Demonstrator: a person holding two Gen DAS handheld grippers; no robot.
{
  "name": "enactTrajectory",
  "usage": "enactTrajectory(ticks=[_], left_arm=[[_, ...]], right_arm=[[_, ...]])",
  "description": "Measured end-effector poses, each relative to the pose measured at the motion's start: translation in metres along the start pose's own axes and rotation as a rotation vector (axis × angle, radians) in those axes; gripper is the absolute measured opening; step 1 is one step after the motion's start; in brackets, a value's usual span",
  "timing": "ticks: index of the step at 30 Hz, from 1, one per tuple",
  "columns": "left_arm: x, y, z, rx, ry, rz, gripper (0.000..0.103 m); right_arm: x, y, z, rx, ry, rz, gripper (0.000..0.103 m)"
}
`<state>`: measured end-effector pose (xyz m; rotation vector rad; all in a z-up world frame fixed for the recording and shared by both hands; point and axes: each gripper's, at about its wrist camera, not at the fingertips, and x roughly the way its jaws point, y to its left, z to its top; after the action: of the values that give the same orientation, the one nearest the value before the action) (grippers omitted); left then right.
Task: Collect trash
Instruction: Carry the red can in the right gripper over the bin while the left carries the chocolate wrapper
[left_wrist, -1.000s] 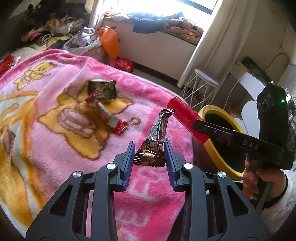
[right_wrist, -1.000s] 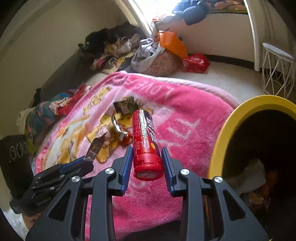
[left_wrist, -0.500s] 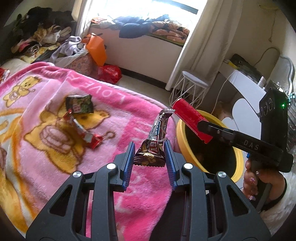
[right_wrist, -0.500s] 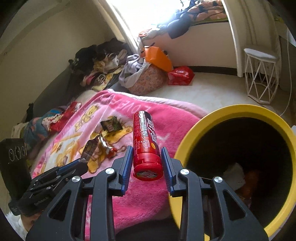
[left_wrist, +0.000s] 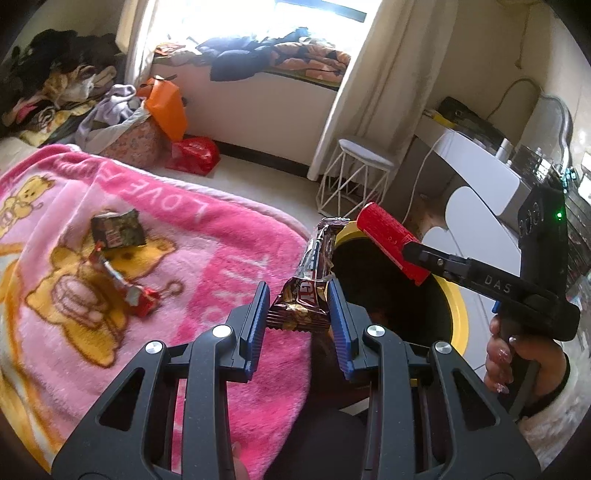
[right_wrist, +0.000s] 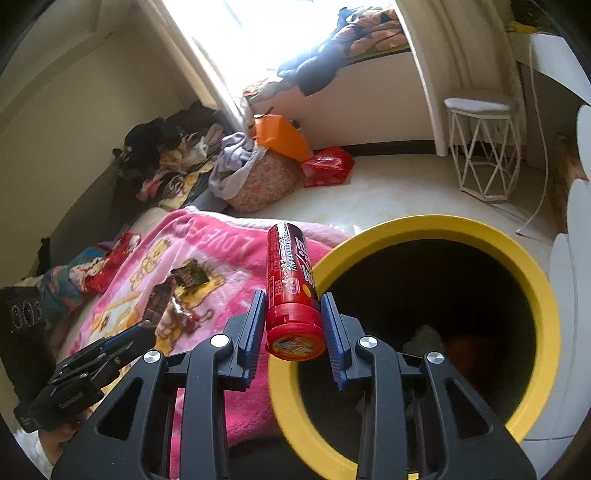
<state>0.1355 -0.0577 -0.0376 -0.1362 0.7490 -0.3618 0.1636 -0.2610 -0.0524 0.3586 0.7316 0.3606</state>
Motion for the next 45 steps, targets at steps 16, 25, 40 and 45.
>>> enactTrajectory(ticks=[16, 25, 40, 45], left_arm=[[0.018, -0.042, 0.003, 0.071, 0.019, -0.055, 0.026], [0.029, -0.066, 0.0, 0.107, 0.039, -0.09, 0.026], [0.053, -0.101, 0.001, 0.16, 0.066, -0.119, 0.026], [0.065, -0.112, 0.0, 0.192, 0.079, -0.119, 0.026]], right_arm=[[-0.03, -0.043, -0.006, 0.076, -0.051, -0.066, 0.029], [-0.048, -0.066, -0.009, 0.118, -0.082, -0.111, 0.029], [-0.061, -0.101, -0.016, 0.2, -0.116, -0.19, 0.029], [-0.063, -0.11, -0.019, 0.221, -0.118, -0.196, 0.029]])
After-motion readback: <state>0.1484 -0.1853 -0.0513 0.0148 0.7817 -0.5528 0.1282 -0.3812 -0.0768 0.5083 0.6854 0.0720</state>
